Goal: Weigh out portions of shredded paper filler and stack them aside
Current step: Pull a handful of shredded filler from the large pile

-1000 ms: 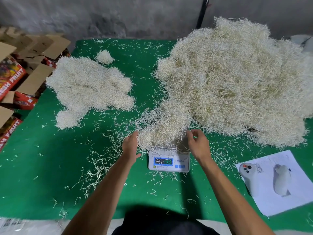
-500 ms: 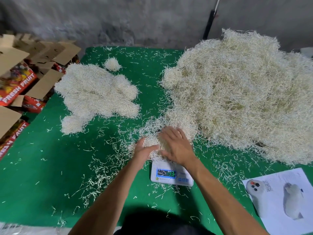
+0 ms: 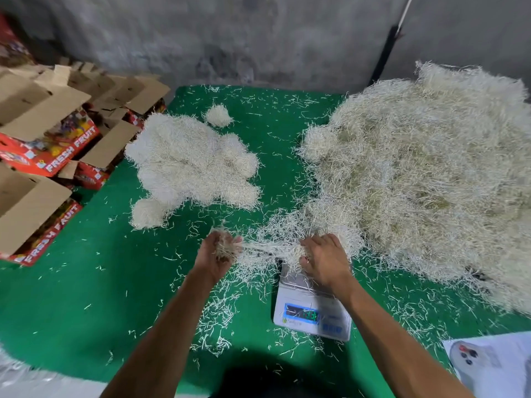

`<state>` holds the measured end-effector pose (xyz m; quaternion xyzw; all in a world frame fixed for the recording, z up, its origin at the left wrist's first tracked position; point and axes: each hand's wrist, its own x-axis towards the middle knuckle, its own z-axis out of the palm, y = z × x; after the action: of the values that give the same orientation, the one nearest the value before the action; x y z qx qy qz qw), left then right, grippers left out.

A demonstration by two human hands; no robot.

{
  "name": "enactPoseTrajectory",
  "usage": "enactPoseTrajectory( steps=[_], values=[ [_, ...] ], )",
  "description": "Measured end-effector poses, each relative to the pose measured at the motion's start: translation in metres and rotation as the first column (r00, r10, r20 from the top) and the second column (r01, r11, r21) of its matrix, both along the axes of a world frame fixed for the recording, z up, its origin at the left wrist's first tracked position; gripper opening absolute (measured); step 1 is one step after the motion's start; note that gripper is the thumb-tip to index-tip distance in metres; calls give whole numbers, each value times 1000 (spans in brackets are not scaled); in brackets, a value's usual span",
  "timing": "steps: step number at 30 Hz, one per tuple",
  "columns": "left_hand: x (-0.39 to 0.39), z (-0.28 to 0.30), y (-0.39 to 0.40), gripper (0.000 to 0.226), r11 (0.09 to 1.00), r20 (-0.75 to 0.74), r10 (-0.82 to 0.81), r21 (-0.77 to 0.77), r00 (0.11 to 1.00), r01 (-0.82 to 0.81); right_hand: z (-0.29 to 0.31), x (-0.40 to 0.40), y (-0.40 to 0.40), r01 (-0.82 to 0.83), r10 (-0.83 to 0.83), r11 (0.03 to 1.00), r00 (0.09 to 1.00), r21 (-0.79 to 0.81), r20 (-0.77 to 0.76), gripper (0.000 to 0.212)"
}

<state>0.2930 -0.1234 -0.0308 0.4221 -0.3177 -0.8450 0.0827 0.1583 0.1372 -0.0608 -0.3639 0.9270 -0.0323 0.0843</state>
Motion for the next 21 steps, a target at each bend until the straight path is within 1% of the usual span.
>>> enactPoseTrajectory(
  steps=[1,2,3,4,5,6,7,8,9,10,11,12,13,14,15,16,17,18,19,21],
  values=[
    [3,-1,-7,13,999,-21,36,11,999,-35,-1,-1,2,26,-26,1000,1000,3,-6,49],
    [3,0,-13,11,999,-19,36,-7,999,-36,-2,-3,4,51,-51,999,999,4,-9,50],
    [3,-3,-17,10,992,10,-26,-122,1000,27,-2,-5,5,69,-69,998,998,4,-6,51],
    [1,-5,-18,14,935,89,-152,-309,984,172,-2,-7,7,81,-81,997,997,5,2,52],
    [-1,-6,-15,23,780,210,-302,-506,930,368,-3,-8,8,89,-89,996,996,4,11,53],
    [-2,-7,-11,33,538,324,-452,-643,831,544,-2,-9,8,92,-92,996,996,5,19,55],
    [-3,-10,-4,44,267,457,-562,-688,689,675,-2,-8,8,93,-93,996,995,10,27,57],
    [-2,-13,0,58,-8,634,-569,-642,524,767,-1,-8,6,92,-92,996,995,18,37,58],
    [-1,-19,2,78,-228,795,-453,-541,404,809,-1,-7,5,94,-95,995,995,22,45,59],
    [0,-27,2,84,-347,896,-290,-426,336,835,0,-6,5,98,-99,995,994,22,51,59],
    [0,-34,1,78,-404,936,-147,-353,321,844,0,-5,6,102,-103,995,993,20,53,58],
    [-2,-36,-1,61,-426,942,-45,-320,334,846,1,-6,7,105,-106,994,993,18,54,57],
    [-4,-37,-4,41,-368,925,-14,-357,379,858,2,-6,10,108,-109,994,992,16,56,56],
    [-4,-38,-10,30,-241,893,-24,-441,449,864,4,-6,13,114,-115,993,992,14,59,54],
    [-4,-35,-17,31,-69,838,-53,-545,543,835,6,-5,16,122,-122,992,991,10,60,53],
    [-5,-32,-26,36,99,774,-49,-625,631,774,8,-5,18,125,-125,992,991,8,56,52],
    [-5,-30,-35,39,294,722,-11,-659,692,692,9,-4,19,123,-123,992,991,10,51,52],
    [-4,-28,-43,42,414,714,29,-645,699,642,10,-2,20,115,-115,993,992,10,47,53],
    [-4,-25,-47,44,491,717,27,-616,696,616,11,-2,19,103,-103,995,994,3,44,56],
    [-7,-22,-41,45,437,717,-62,-606,695,664,14,-1,14,86,-84,996,995,-23,59,65]
  ],
)
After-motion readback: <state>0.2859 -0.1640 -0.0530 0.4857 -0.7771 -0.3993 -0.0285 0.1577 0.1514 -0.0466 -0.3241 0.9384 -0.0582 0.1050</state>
